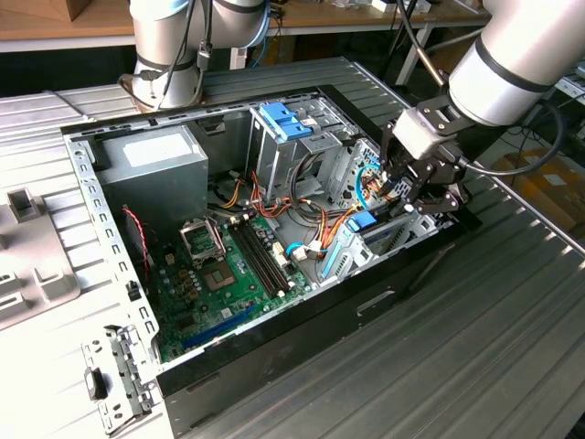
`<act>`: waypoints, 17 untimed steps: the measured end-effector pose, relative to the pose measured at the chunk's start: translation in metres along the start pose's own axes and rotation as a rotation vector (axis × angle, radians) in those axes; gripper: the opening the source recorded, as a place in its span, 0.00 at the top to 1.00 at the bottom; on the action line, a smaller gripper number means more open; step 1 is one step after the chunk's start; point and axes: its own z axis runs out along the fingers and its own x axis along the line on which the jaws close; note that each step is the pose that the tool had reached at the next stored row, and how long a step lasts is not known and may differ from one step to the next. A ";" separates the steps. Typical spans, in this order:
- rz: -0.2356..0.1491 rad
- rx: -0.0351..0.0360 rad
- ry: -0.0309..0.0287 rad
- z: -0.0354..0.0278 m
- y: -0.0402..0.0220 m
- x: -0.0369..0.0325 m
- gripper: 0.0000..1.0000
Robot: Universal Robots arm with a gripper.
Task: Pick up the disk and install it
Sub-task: 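Insert the first disk wire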
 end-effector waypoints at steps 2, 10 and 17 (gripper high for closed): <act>0.000 0.0000 0.0001 -0.0001 -0.0001 0.0000 0.61; 0.000 -0.0001 -0.0117 -0.0108 -0.0004 -0.0021 0.62; 0.001 -0.0043 -0.0192 -0.0092 -0.0037 -0.0018 0.89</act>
